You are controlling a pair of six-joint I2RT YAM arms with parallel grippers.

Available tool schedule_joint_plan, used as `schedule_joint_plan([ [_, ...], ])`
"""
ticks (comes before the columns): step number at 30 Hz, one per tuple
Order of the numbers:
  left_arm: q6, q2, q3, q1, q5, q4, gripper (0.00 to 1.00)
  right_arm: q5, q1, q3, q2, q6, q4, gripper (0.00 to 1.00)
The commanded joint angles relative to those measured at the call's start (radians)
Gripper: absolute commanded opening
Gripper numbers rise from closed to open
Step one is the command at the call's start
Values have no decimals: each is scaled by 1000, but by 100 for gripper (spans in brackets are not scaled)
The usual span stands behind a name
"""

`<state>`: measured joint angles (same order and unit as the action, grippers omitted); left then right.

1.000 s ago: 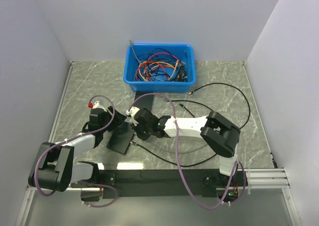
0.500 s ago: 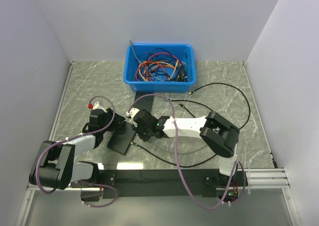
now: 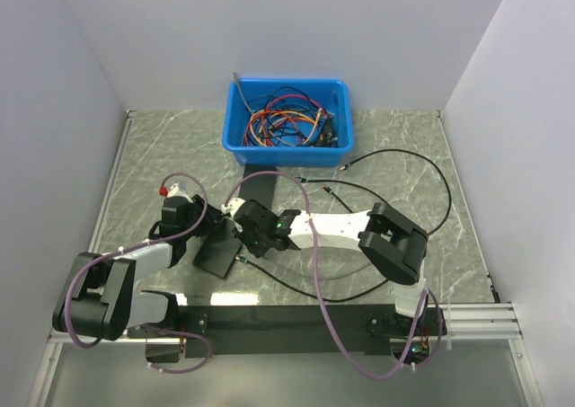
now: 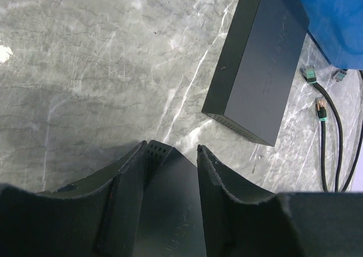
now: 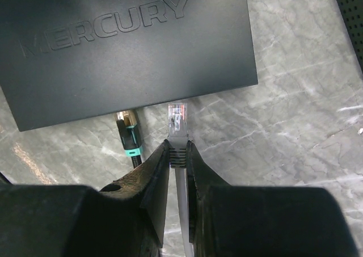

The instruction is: Insert the plug into the switch port

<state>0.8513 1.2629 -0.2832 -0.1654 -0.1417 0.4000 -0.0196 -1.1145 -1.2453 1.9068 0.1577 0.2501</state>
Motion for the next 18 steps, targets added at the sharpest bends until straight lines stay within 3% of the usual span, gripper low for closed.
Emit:
schedule_joint_plan([
  [1, 0, 6, 1, -10, -26, 39, 46, -32, -7, -43, 5, -7, 14, 0],
  [18, 37, 75, -39, -45, 57, -36, 49, -34, -7, -86, 32, -18, 46, 0],
])
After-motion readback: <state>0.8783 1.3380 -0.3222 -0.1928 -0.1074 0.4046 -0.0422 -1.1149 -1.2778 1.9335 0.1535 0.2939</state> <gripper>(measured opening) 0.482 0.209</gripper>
